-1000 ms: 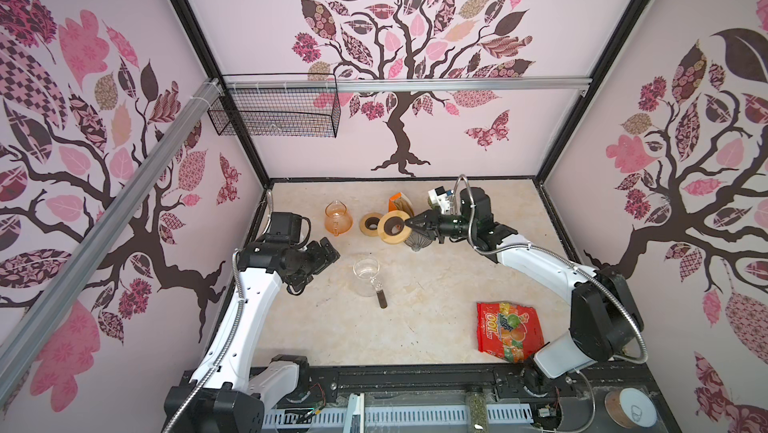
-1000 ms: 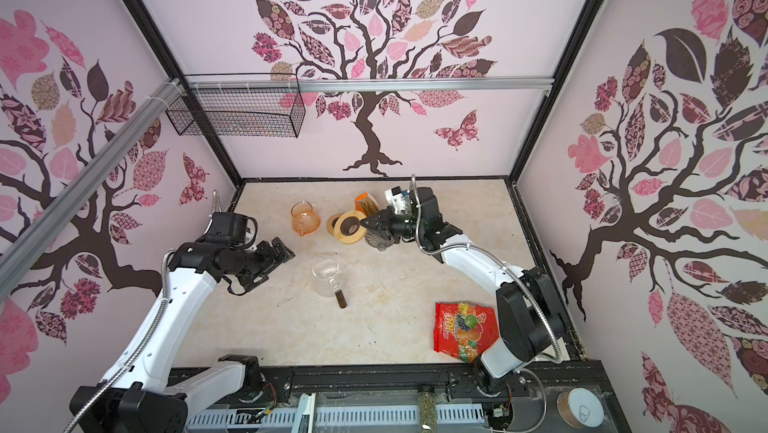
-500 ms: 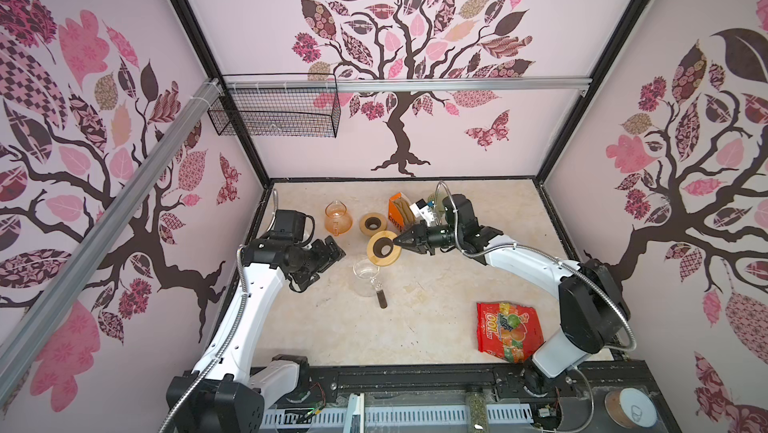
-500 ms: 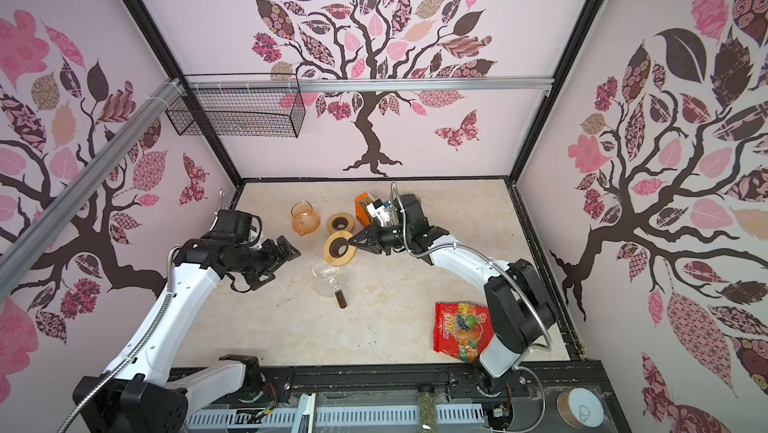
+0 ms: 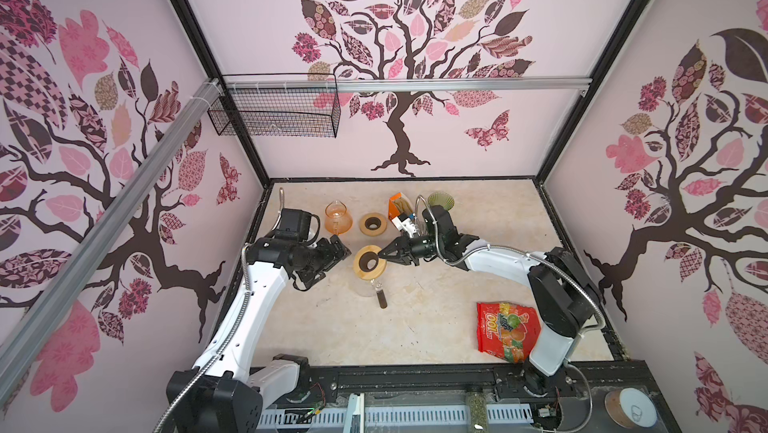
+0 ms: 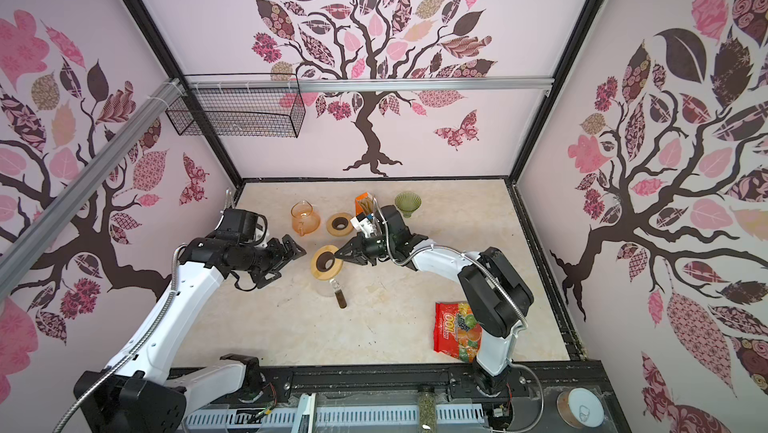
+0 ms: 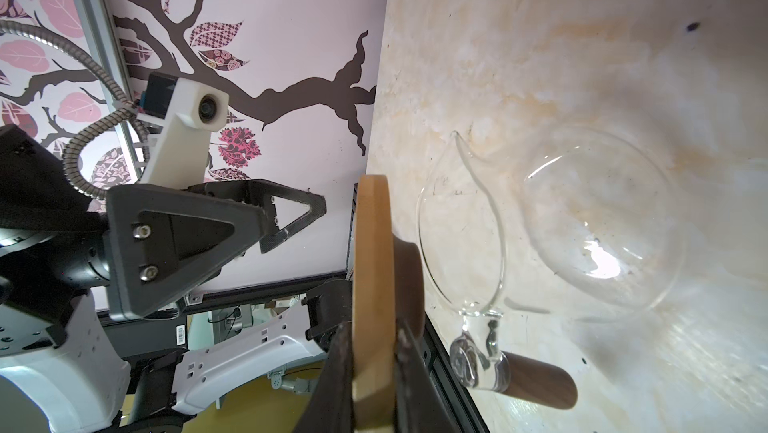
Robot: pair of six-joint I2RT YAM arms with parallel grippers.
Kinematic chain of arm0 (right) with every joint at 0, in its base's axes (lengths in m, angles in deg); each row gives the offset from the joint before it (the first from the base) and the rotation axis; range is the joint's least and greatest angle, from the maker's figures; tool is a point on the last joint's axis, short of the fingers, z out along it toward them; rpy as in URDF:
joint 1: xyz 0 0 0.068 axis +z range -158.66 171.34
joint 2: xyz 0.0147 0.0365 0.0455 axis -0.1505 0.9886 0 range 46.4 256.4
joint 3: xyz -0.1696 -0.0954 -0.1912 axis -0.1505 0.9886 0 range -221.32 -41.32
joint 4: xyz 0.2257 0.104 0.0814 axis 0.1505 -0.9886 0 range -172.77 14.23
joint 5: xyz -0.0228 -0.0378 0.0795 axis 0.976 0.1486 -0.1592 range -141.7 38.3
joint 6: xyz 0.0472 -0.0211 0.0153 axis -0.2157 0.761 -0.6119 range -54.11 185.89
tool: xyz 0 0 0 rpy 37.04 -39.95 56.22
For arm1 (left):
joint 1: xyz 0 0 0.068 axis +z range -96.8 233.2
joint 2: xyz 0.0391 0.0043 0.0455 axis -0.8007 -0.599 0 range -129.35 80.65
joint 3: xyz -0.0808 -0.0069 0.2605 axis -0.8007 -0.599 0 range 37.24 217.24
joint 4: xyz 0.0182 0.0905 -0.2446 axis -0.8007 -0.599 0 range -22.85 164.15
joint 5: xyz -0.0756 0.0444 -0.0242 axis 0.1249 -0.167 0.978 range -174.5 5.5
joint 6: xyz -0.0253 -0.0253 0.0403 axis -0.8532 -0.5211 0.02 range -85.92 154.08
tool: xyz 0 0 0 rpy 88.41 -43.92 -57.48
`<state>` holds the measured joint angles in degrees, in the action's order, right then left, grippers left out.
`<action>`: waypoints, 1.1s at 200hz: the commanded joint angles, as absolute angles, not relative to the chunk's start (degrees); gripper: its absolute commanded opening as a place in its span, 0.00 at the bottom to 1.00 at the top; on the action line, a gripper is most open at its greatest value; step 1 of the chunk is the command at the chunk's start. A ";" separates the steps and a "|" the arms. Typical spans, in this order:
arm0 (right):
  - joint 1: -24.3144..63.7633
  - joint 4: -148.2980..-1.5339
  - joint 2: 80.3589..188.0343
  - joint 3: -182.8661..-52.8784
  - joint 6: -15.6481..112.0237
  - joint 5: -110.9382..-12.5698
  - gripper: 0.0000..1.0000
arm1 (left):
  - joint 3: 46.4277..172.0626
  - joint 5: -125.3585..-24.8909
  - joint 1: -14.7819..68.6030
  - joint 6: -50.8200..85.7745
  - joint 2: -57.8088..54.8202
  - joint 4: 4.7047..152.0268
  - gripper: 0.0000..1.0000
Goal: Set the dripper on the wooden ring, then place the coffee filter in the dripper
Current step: 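Lift the wooden stand with the right gripper and carry it over the glass server, then lower the wooden stand onto the glass server's mouth with the right gripper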
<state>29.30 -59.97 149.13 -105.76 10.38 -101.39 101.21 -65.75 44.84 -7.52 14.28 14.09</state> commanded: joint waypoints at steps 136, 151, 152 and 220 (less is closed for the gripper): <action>29.75 -50.58 154.06 -106.30 7.38 -100.57 0.00 | 99.16 -64.90 44.28 -6.68 13.35 15.33 0.98; 29.80 -50.58 154.24 -106.16 7.52 -100.57 0.00 | 99.04 -64.90 44.24 -6.83 13.44 15.43 0.98; 29.77 -50.56 154.28 -106.08 7.53 -100.61 0.00 | 99.08 -64.85 44.28 -6.81 13.47 15.39 0.98; 29.81 -50.04 155.28 -105.63 8.21 -100.10 0.00 | 98.87 -64.98 44.31 -6.96 13.61 15.33 0.98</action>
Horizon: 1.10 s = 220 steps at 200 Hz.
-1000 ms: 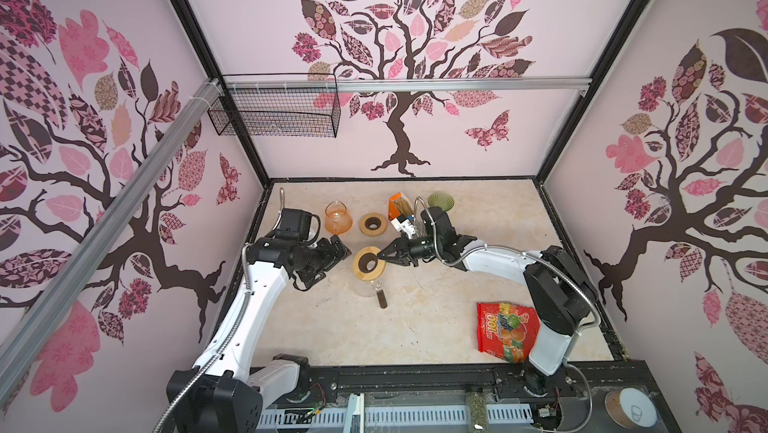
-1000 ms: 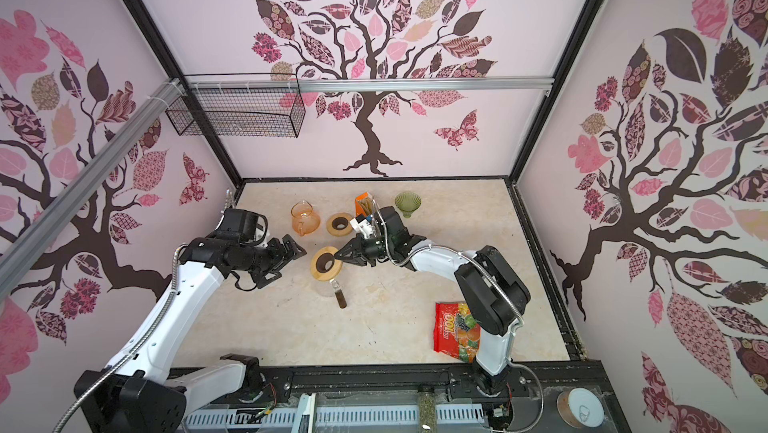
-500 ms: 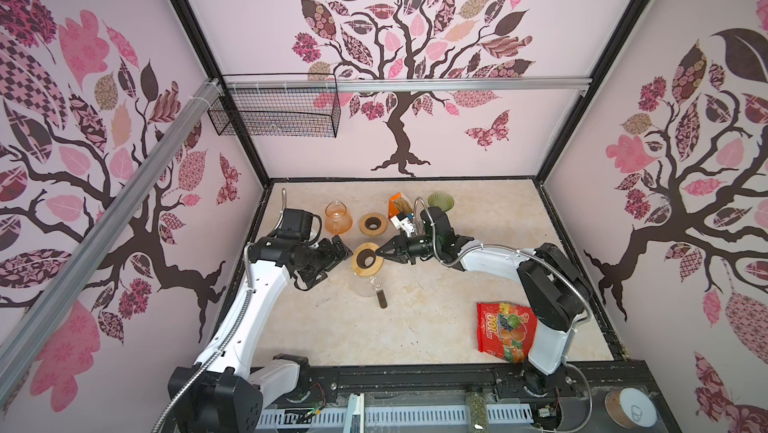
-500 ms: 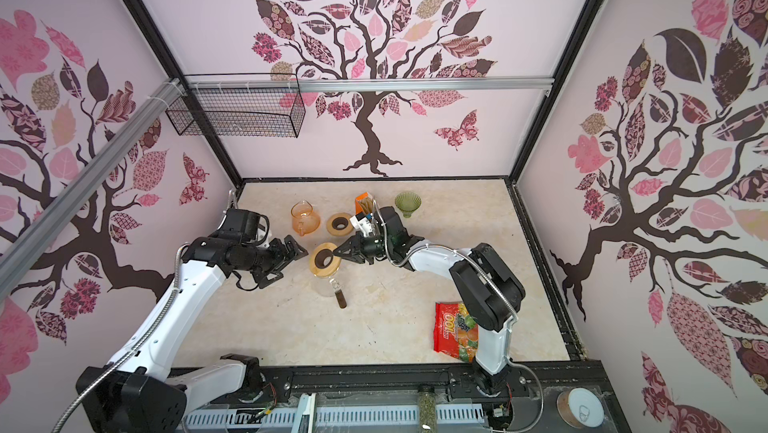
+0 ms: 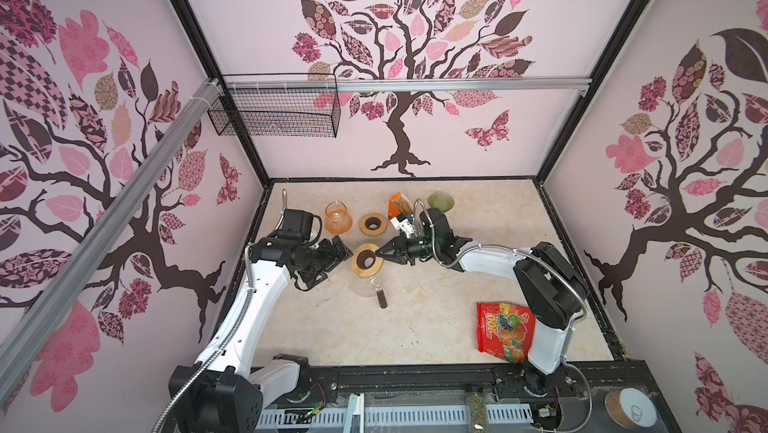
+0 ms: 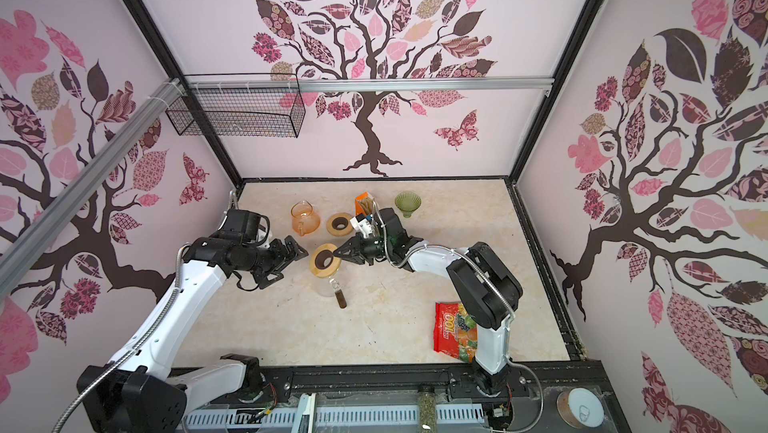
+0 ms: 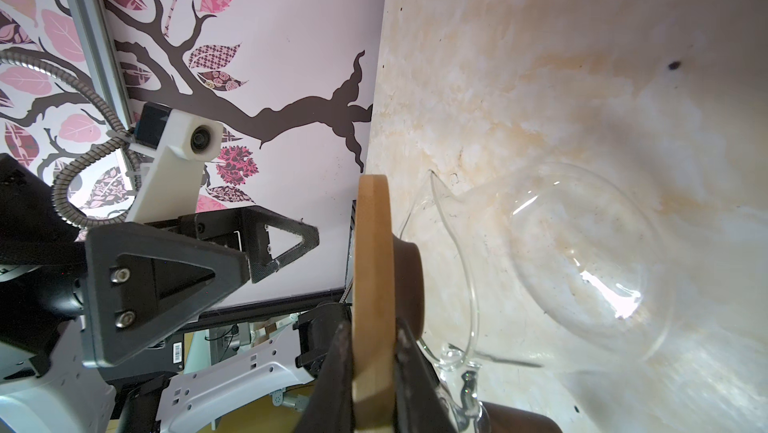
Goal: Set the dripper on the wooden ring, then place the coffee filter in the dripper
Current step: 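Lower the wooden stand onto the glass server's mouth with the right gripper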
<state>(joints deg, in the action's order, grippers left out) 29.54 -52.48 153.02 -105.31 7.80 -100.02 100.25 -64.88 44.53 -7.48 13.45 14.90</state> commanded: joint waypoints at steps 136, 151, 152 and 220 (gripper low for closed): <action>29.80 -50.01 155.86 -104.76 8.59 -99.79 0.13 | 98.58 -65.34 44.30 -6.97 13.44 15.44 0.98; 29.80 -50.28 155.81 -104.69 8.83 -99.79 0.14 | 98.44 -65.40 44.29 -7.03 13.57 15.36 0.98; 29.82 -50.32 155.77 -104.69 8.88 -99.78 0.14 | 98.43 -65.41 44.31 -7.00 13.58 15.40 0.98; 29.76 -50.71 155.12 -103.96 9.27 -99.25 0.21 | 98.41 -65.42 44.28 -7.09 13.55 15.45 0.98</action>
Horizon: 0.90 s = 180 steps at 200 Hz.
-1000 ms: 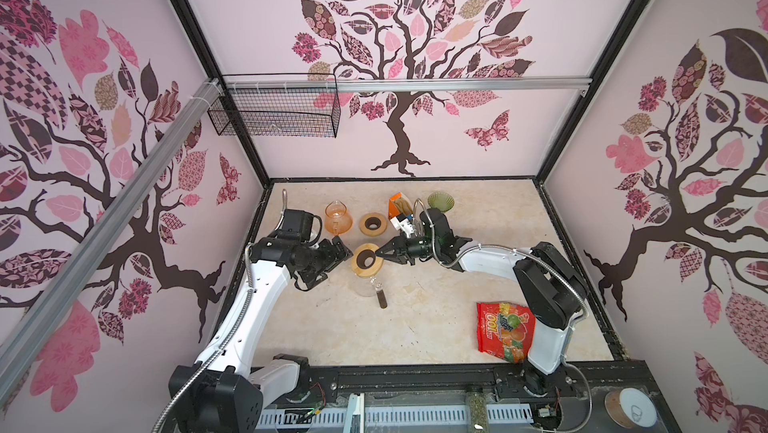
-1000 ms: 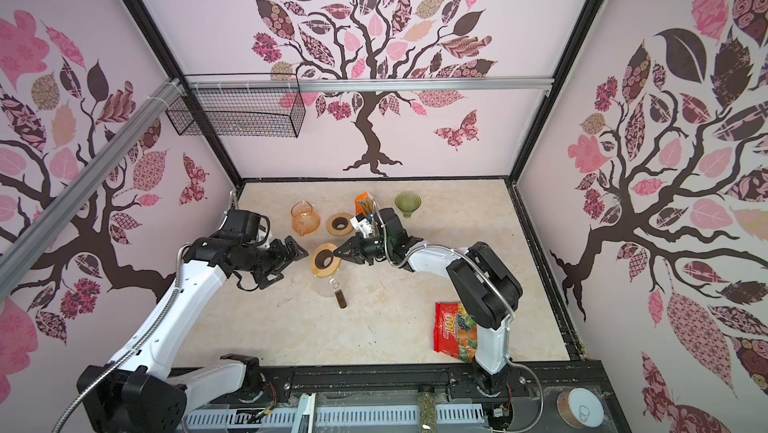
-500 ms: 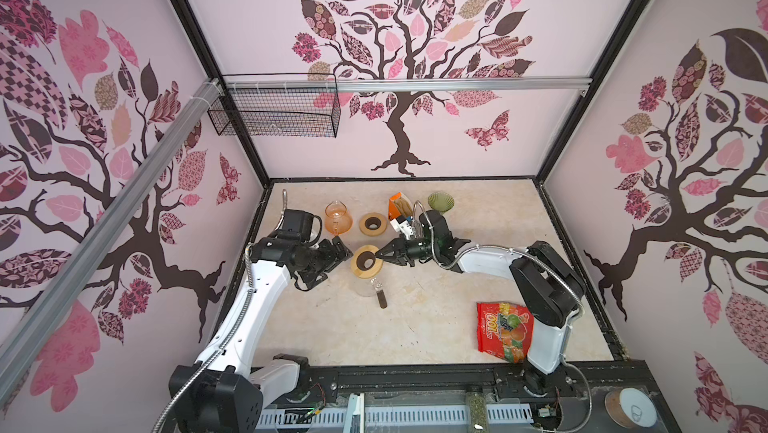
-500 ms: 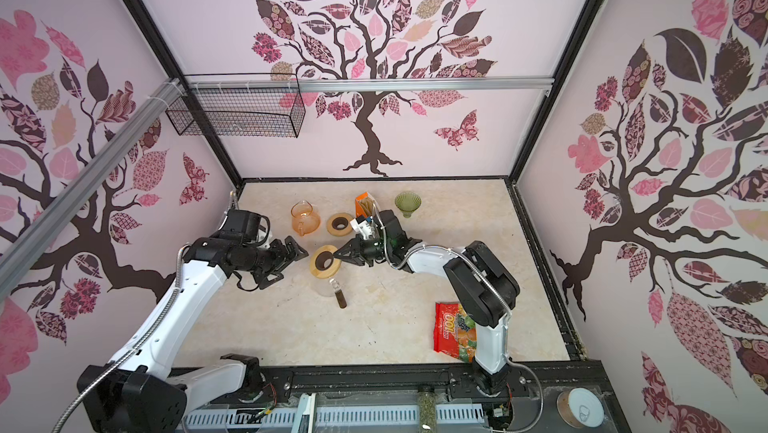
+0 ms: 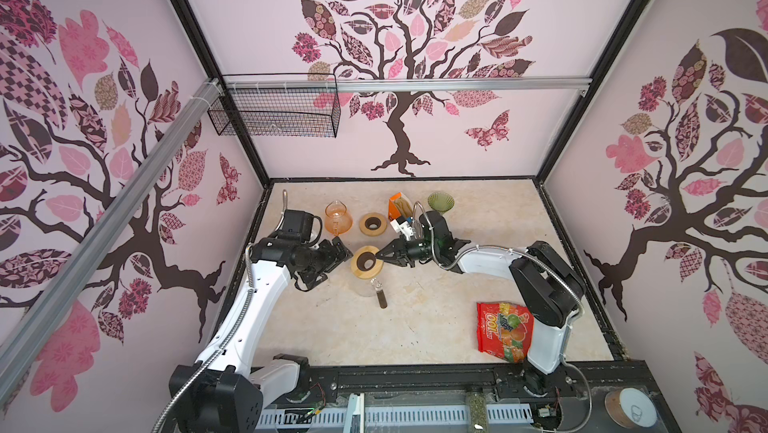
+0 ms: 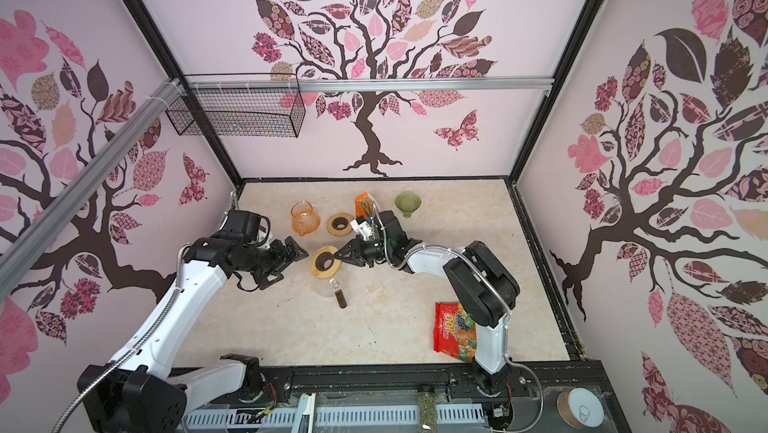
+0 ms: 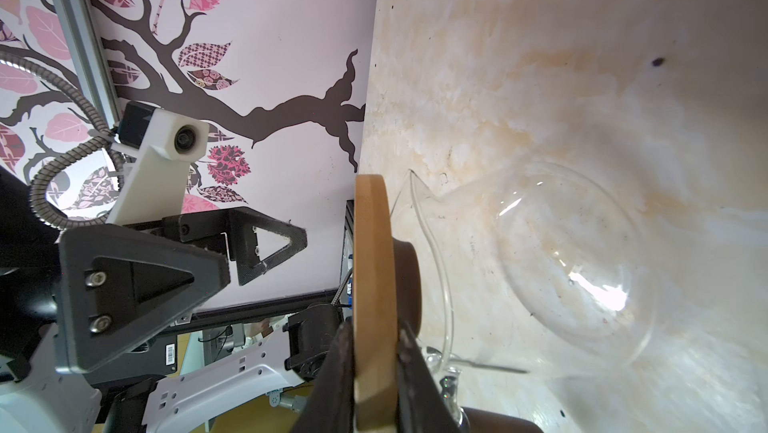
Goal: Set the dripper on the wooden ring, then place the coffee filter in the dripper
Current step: 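Lower the wooden stand onto the glass server's mouth with the right gripper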
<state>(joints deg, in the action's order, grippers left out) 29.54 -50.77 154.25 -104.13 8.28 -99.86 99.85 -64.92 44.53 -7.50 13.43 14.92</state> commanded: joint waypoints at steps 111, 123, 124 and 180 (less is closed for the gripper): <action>29.67 -51.45 155.12 -104.19 9.64 -99.17 0.32 | 98.34 -65.24 44.28 -7.18 13.03 15.81 0.98; 29.68 -51.46 155.07 -104.33 9.76 -99.16 0.32 | 98.39 -65.27 44.26 -7.20 12.98 15.84 0.98; 29.67 -51.49 155.05 -104.29 9.79 -99.21 0.32 | 98.36 -65.26 44.25 -7.17 12.98 15.86 0.98; 29.67 -53.50 155.29 -104.69 11.01 -98.86 0.34 | 98.14 -65.10 44.31 -7.22 12.84 16.15 0.98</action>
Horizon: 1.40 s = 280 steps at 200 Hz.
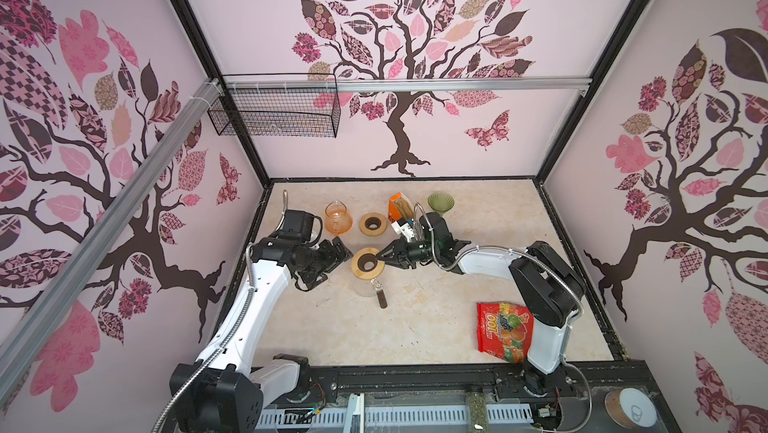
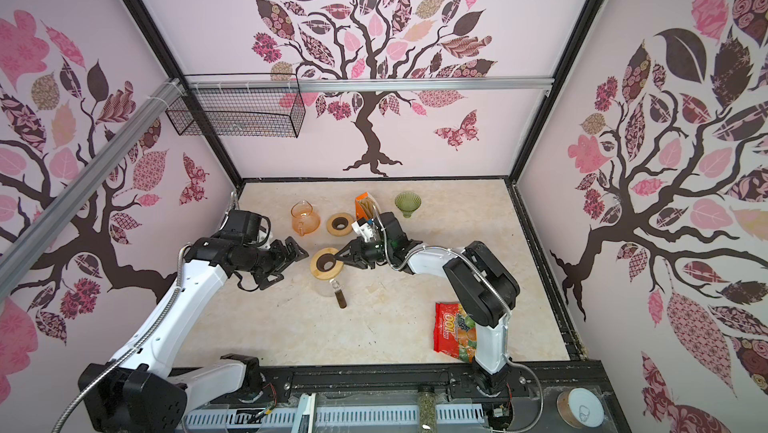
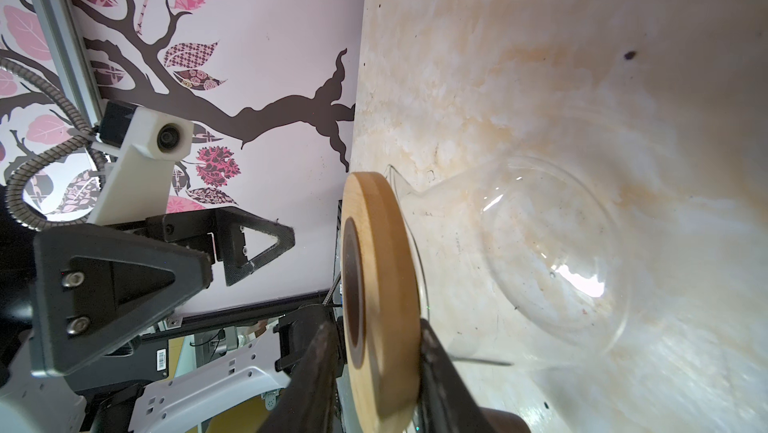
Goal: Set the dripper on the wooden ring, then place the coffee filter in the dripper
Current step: 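Lower the wooden stand onto the glass server's mouth with the right gripper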
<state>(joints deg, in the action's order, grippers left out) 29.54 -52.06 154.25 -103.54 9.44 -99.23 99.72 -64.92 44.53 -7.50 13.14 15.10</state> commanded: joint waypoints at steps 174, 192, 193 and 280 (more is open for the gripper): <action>29.88 -59.33 156.19 -108.55 15.26 -98.23 0.33 | 97.29 -64.90 44.27 -7.67 12.80 16.76 0.98; 29.99 -59.38 156.49 -108.99 15.28 -98.44 0.31 | 97.28 -64.87 44.30 -7.66 12.80 16.80 0.98; 29.96 -59.40 156.51 -109.04 15.27 -98.40 0.31 | 97.28 -64.88 44.27 -7.71 12.84 16.82 0.98; 30.50 -59.77 157.64 -110.31 15.44 -98.67 0.31 | 97.10 -64.81 44.32 -7.84 12.53 17.21 0.98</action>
